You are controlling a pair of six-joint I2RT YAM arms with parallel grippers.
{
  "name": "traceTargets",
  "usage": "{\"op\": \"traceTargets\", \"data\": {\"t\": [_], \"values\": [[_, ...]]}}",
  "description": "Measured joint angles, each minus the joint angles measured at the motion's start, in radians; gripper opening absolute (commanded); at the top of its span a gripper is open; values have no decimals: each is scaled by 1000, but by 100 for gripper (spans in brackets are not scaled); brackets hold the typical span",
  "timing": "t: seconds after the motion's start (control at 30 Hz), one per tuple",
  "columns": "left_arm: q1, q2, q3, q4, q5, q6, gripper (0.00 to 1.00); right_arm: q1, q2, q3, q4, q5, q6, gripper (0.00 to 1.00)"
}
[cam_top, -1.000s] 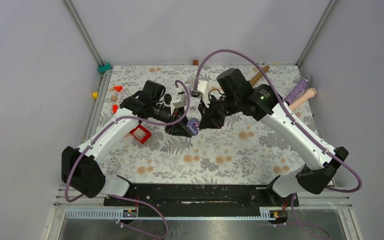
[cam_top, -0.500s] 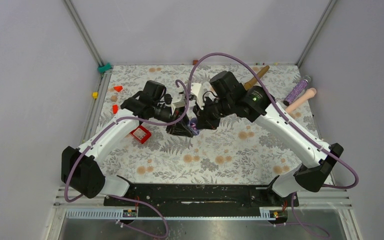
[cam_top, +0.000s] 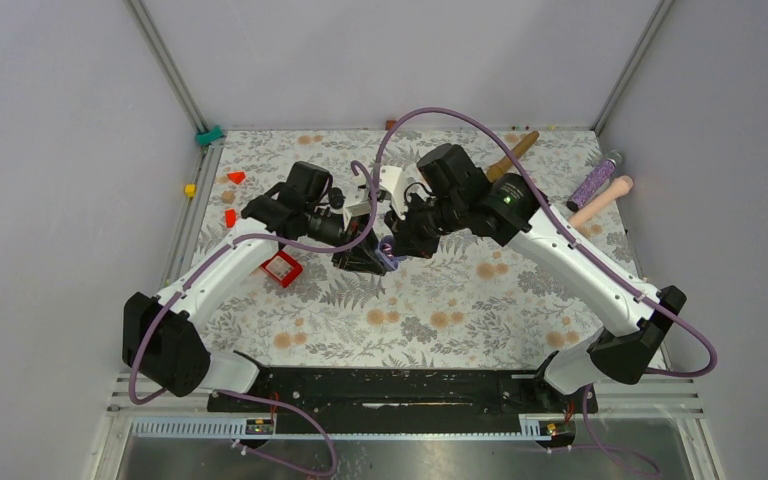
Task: Insert the wireless bluetooth earbuds into the charging case
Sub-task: Place the earbud in the charging case.
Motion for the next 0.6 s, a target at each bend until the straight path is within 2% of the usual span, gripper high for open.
{"op": "traceTargets", "data": {"t": [0.6], "values": [[-10,-18,-8,6,3,3,0,23,7,-10,25,19,-9,12]]}}
